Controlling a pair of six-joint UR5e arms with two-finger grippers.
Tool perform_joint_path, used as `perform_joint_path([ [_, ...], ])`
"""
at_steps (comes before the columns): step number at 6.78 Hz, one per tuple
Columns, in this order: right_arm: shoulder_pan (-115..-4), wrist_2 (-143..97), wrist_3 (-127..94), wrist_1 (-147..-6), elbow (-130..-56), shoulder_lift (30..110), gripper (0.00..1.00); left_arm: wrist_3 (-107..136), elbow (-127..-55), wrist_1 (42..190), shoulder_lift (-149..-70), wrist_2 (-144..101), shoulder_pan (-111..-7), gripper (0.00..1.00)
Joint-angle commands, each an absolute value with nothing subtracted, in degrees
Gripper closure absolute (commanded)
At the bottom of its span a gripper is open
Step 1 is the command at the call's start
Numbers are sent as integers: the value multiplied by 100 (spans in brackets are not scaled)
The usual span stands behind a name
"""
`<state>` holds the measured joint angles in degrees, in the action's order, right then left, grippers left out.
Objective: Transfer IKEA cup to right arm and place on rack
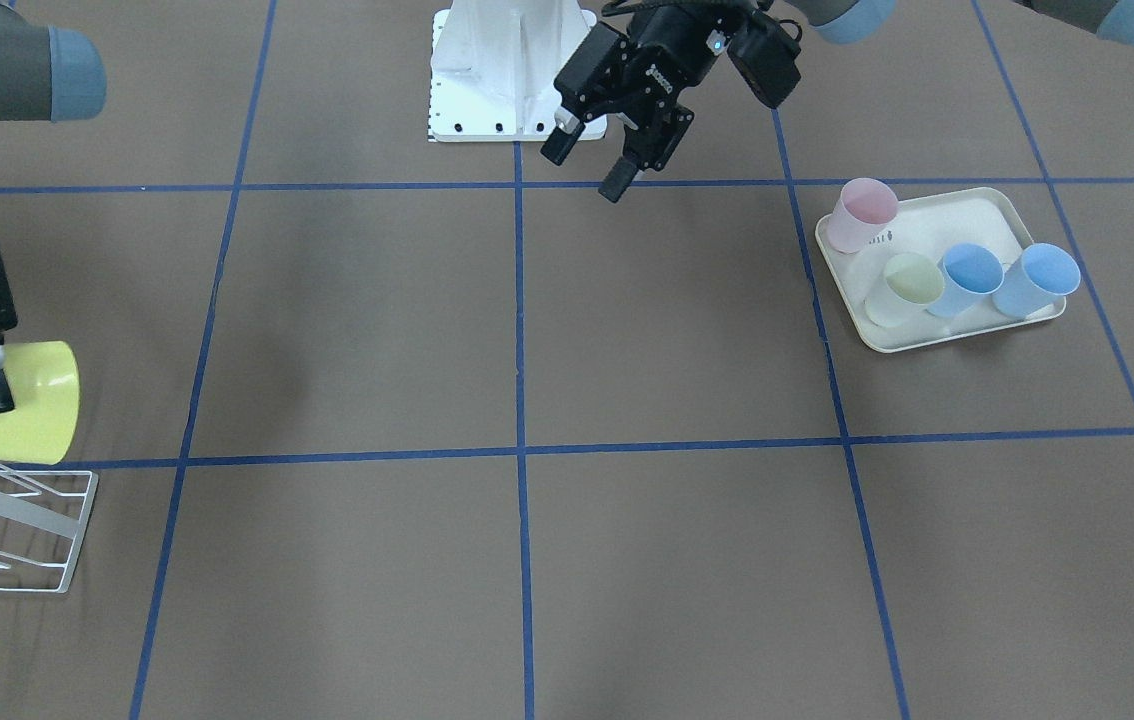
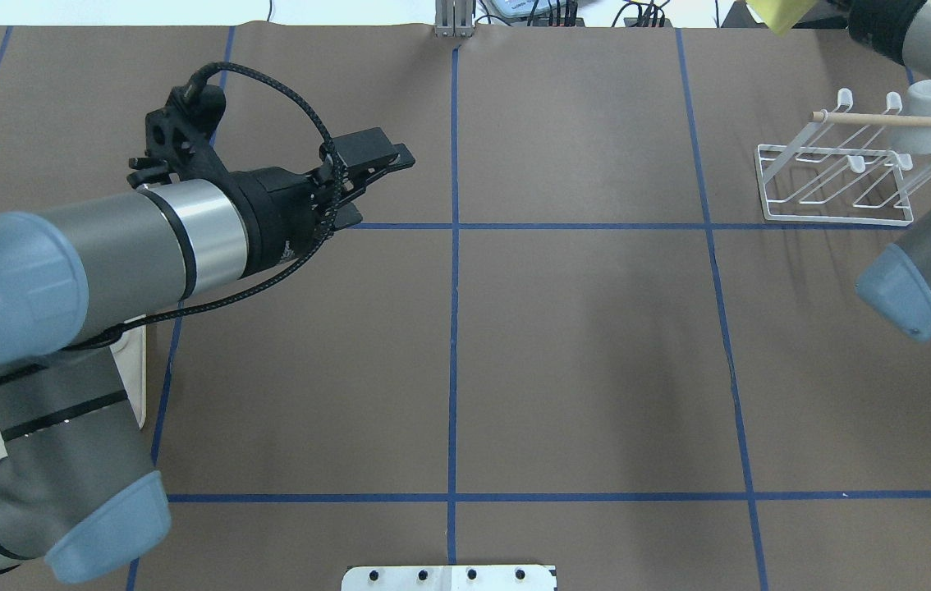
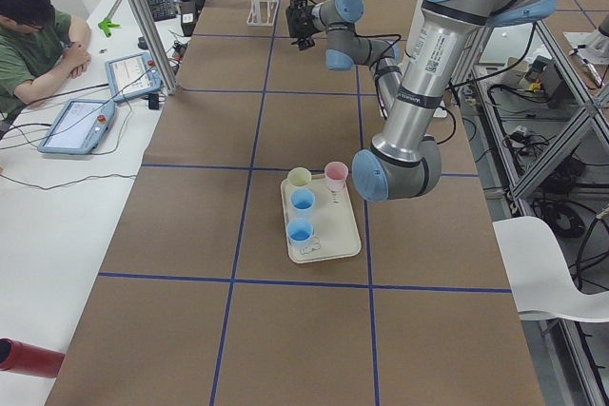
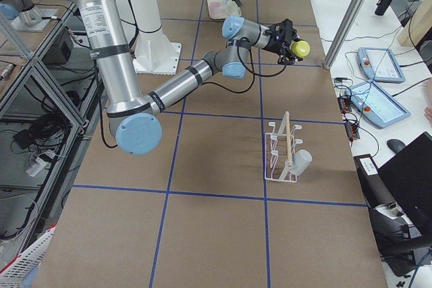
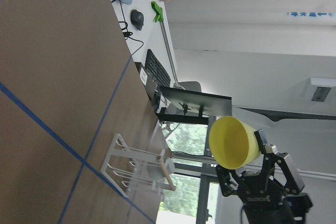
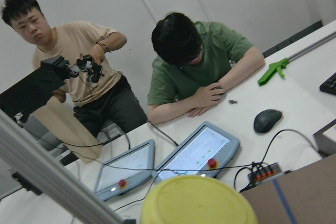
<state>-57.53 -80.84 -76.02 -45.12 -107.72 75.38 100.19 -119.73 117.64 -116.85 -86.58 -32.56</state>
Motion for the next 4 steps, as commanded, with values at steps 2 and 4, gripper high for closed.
perform_joint_path([
  [2, -5713, -6718, -6234, -5107, -10077, 7648, 100, 8390, -12428, 9574, -11463, -9343, -3972, 0],
  [4, -5713, -6391, -6170, -4514, -8901, 7297, 100, 7388, -12646, 9092, -11040, -9543, -4331, 0],
])
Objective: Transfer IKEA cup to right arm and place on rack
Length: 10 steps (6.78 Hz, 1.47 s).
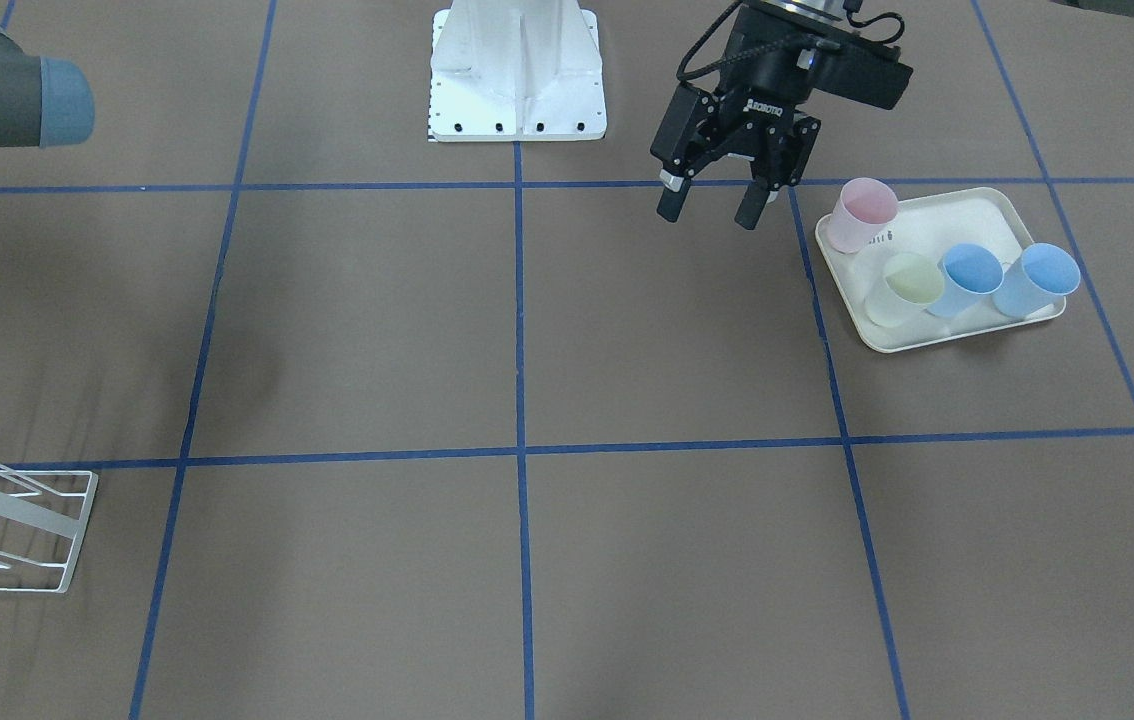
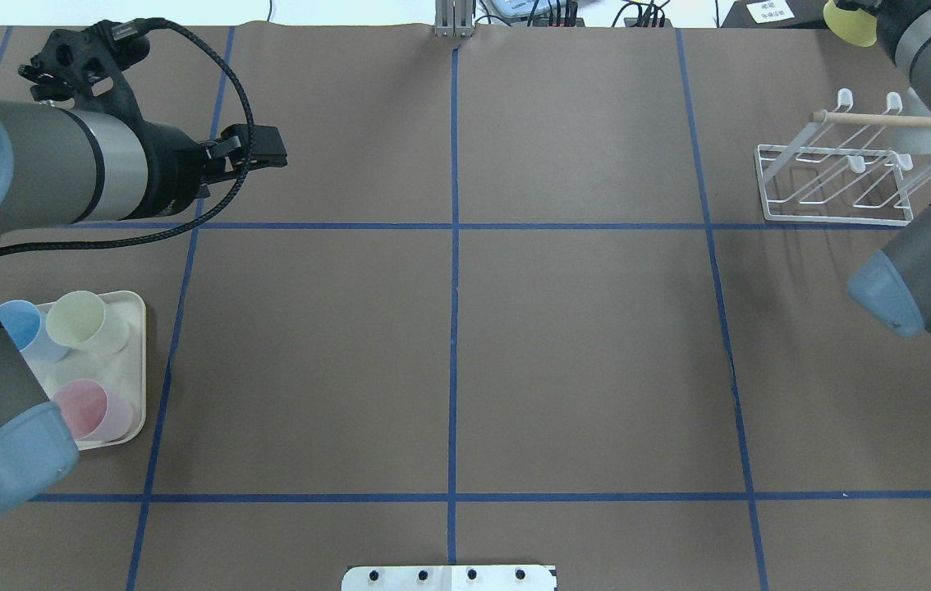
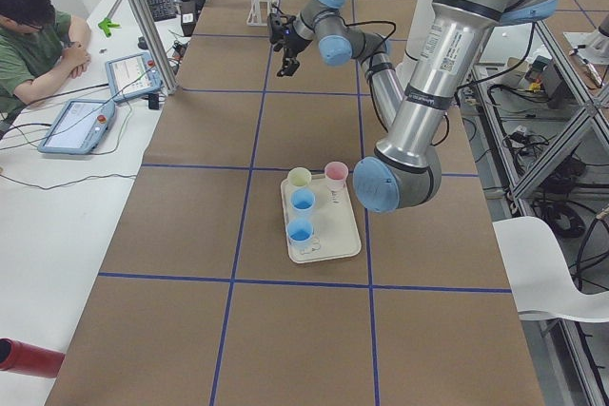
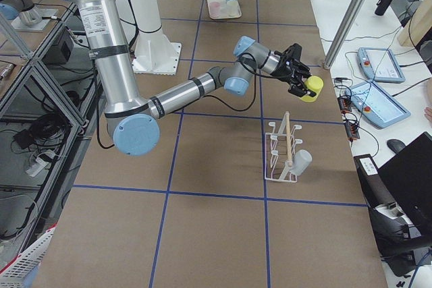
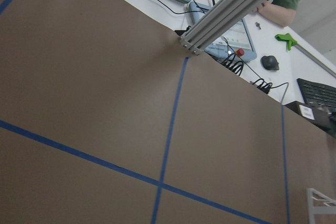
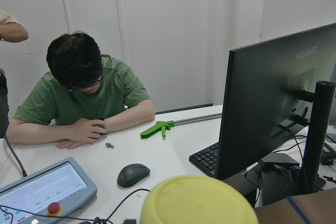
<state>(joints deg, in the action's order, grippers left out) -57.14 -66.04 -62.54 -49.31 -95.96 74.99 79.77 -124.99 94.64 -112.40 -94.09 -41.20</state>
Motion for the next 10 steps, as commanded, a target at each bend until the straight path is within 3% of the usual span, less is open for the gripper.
perform_joint_path([
  [1, -5722, -6364, -5787, -3856, -8407, 7295, 100, 7339, -12691, 9010, -11039, -9545, -4368, 0],
  [3, -5766, -6398, -5616, -3499, -8025, 7374, 100, 7339, -12700, 9009, -11048, -9554, -4359, 0],
  [10, -5810, -6582, -5247, -3366, -8086, 7875, 100, 7348, -12700, 9009, -11039, -9667, -4359, 0],
])
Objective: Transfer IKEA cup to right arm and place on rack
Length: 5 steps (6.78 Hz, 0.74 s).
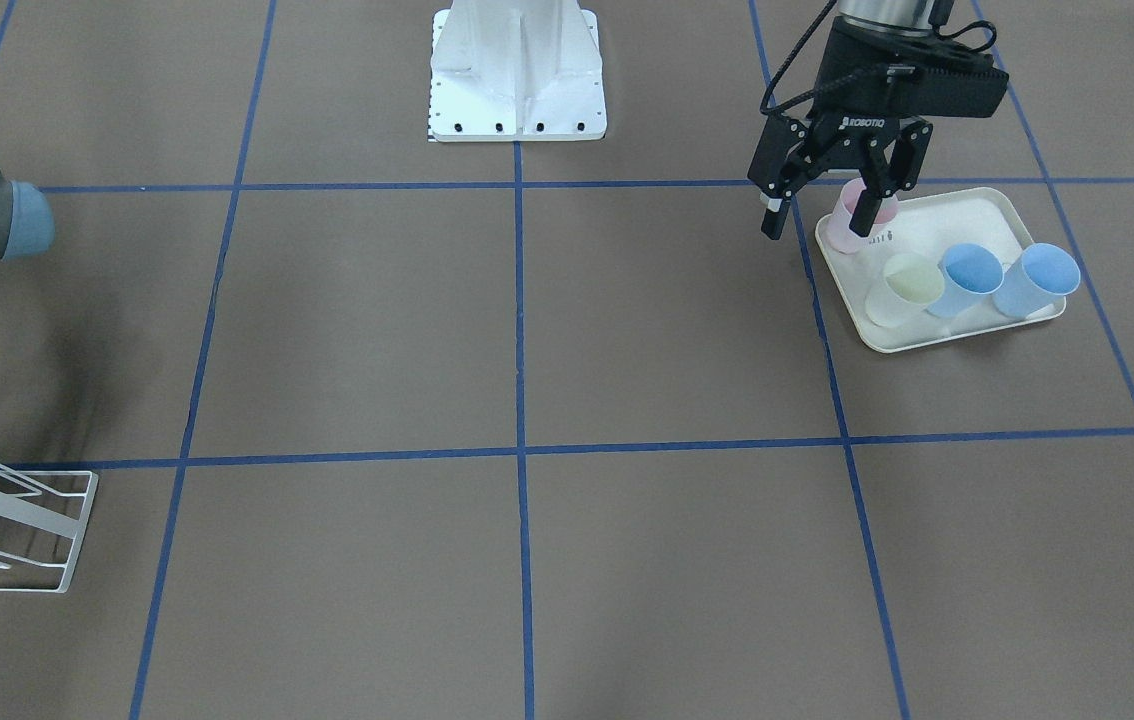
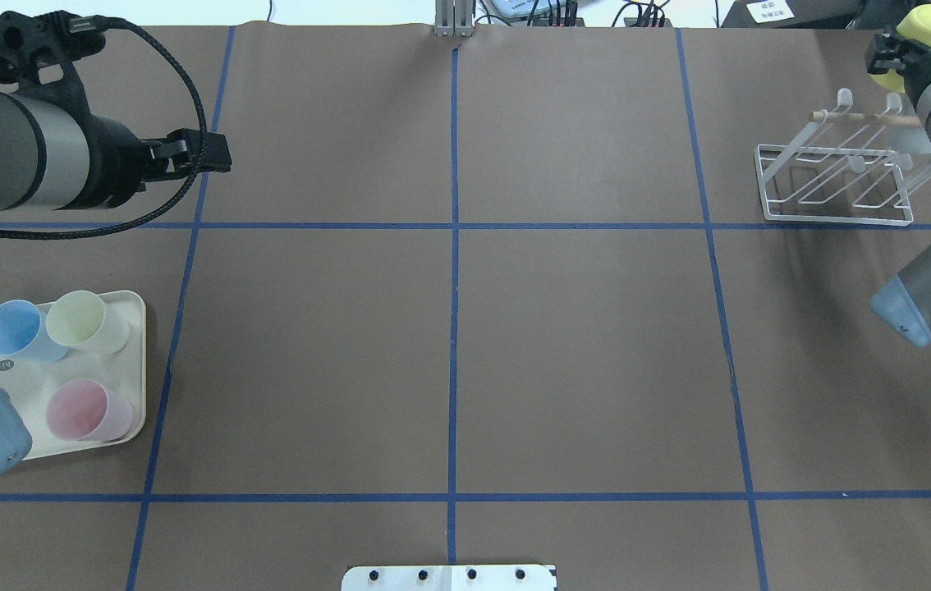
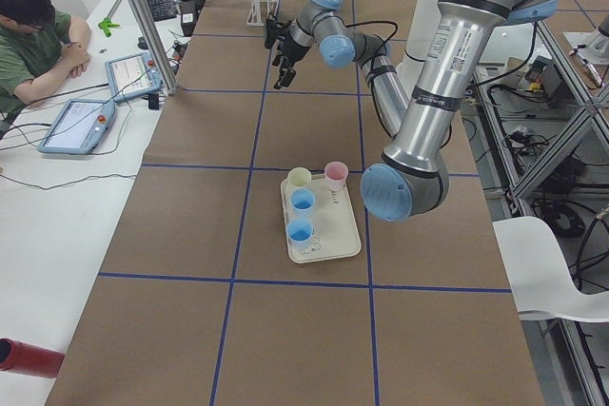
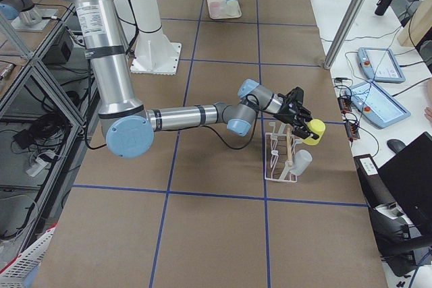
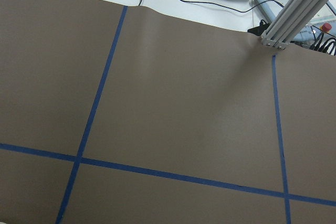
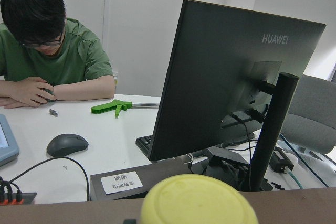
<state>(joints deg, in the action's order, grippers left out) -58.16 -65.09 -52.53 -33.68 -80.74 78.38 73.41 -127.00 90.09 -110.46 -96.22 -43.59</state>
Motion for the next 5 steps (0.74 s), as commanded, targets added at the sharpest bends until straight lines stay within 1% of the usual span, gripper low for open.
perform_joint_path([
  [1, -5810, -6583, -5256, -3366, -8086, 7892, 100, 7348, -12700, 9009, -11039, -9677, -4359, 0],
  [5, -5713, -6732, -5300, -3357, -8095, 8016, 100, 7365, -12691, 9000, -11022, -9677, -4359, 0],
])
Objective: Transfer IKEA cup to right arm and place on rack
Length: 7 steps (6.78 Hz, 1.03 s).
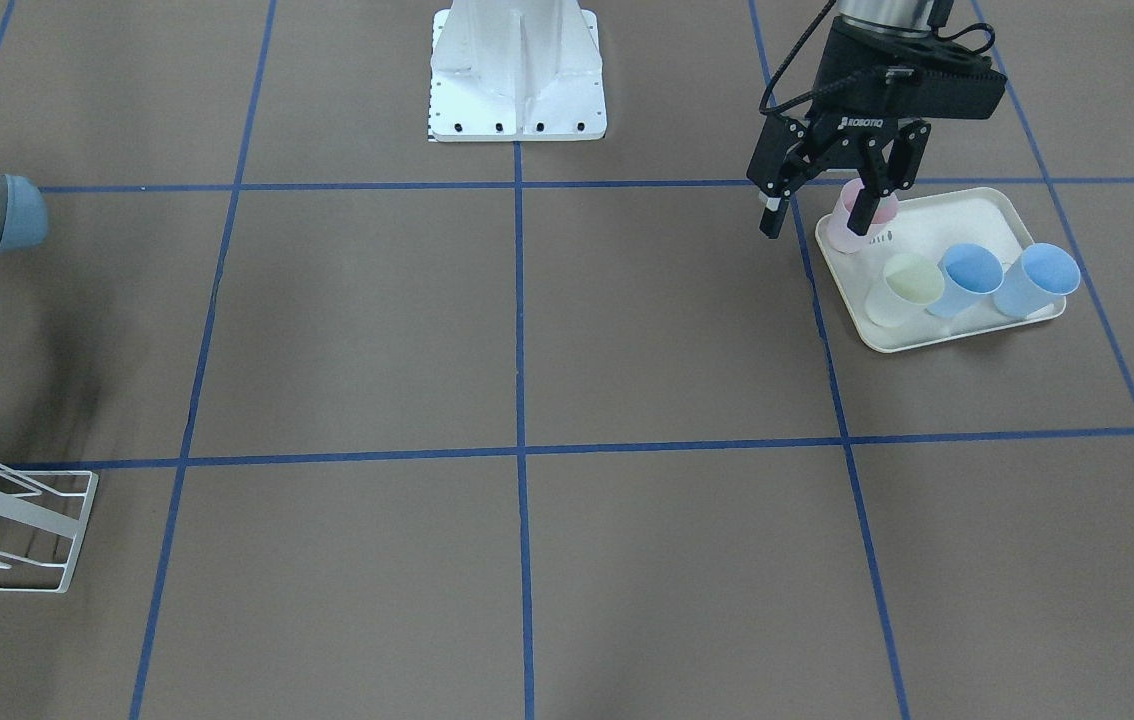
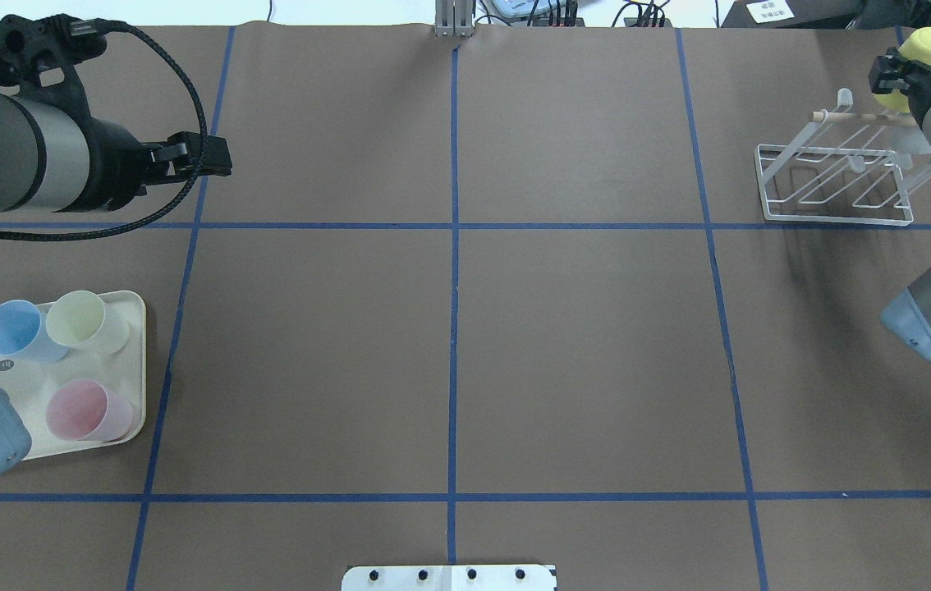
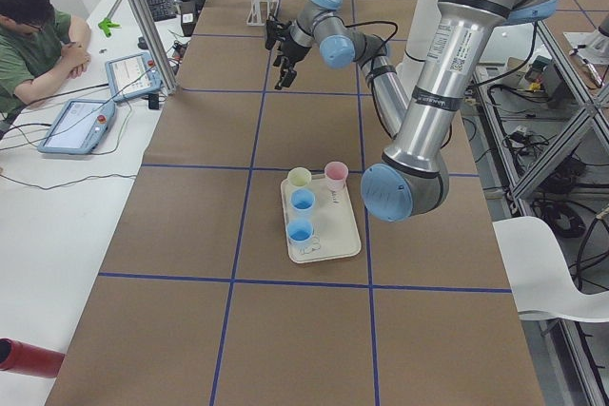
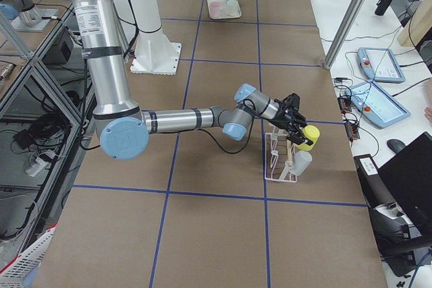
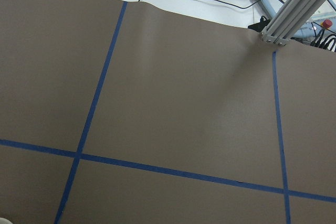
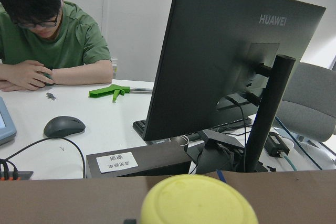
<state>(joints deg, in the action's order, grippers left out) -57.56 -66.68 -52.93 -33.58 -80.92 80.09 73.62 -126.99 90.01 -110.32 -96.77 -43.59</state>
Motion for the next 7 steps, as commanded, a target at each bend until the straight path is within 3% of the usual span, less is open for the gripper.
perform_joint_path([
  [1, -5669, -6741, -5309, -3357, -8095, 8033, 100, 7365, -12700, 9000, -10995, -9685, -4359, 0],
  [2, -5660, -6759, -5300, -3357, -8086, 8085, 100, 7365, -12691, 9000, -10995, -9686, -4359, 0],
  [3, -5660, -6776, -5265, -3357, -8069, 8095, 60, 7374, -12691, 9000, -10995, -9686, -4359, 0],
  [4, -5669, -6829, -5239, -3001, -7990, 8217, 1, 7374, -12691, 9009, -10995, -9686, -4359, 0],
  [7, -5879, -7083, -4869, -2795, -8094, 8165, 0, 7374, -12709, 9009, -10995, -9694, -4368, 0],
])
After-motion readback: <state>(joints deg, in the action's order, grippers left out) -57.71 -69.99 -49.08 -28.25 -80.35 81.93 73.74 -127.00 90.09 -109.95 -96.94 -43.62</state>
